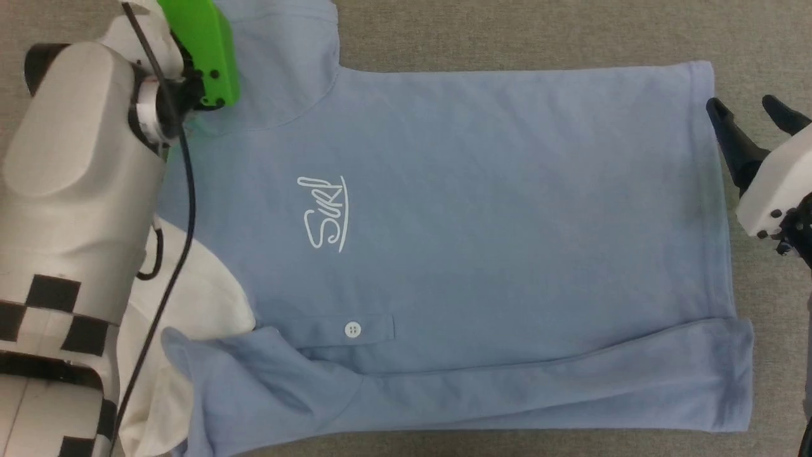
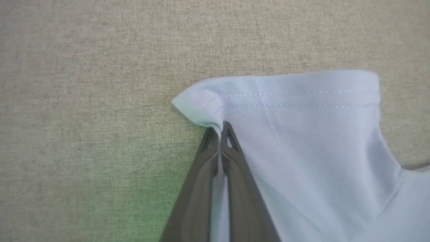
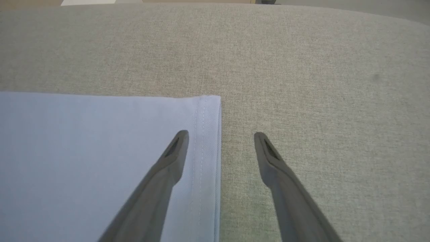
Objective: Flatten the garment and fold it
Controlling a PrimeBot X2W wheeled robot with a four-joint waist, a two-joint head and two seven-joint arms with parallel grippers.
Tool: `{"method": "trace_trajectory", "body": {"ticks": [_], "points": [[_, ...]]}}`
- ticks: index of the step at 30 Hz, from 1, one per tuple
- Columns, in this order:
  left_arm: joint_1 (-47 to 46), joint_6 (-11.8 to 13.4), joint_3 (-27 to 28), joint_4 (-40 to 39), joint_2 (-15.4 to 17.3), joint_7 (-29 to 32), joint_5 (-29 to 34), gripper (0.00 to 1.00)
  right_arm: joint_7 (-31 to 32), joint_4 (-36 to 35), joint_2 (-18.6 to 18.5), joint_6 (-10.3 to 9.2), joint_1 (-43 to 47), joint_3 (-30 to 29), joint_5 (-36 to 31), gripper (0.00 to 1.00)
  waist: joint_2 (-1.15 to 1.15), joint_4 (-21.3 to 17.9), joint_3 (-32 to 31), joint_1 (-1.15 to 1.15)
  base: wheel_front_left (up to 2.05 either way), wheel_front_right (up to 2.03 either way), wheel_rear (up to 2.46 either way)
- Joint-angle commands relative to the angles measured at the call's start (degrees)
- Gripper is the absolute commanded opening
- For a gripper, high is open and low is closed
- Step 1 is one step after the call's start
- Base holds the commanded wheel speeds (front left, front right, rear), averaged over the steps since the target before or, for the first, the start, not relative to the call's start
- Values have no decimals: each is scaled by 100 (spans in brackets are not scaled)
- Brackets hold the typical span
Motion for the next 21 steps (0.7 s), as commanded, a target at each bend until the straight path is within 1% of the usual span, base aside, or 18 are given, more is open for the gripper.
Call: {"method": "trace_trajectory", "body": {"ticks": [1,4,6,8,12,14,16,21], "points": [[241,-80,11,20,-23,-150,-90,0,16,-3,-70,-9,-118,25,-35,100,0,105,-107,-1,0,0,0],[306,-319,125,-254,-14,-679,-182,0,175,97,-205,-9,-281,129,-92,100,0,199,-250,-1,0,0,0],[402,-430,181,-470,2,-938,-233,0,388,235,-333,-9,-397,237,-172,100,0,281,-340,-1,0,0,0],[557,-481,253,-735,-4,-1151,-311,0,625,407,-477,-9,-530,332,-286,100,0,377,-401,-1,0,0,0],[955,-511,356,-1355,-19,-1364,-484,0,1136,781,-747,-9,-759,537,-574,100,0,580,-443,-1,0,0,0],[1151,-500,391,-1668,2,-1395,-554,0,1291,945,-806,-9,-867,620,-653,100,0,658,-420,-1,0,0,0],[1309,-478,337,-1954,91,-1364,-497,0,1409,1132,-868,-9,-946,716,-732,100,0,735,-372,-1,0,0,0],[1566,-410,369,-2482,115,-1345,-593,0,1625,1519,-974,-9,-1021,957,-787,100,0,839,-299,-1,0,0,0]]}}
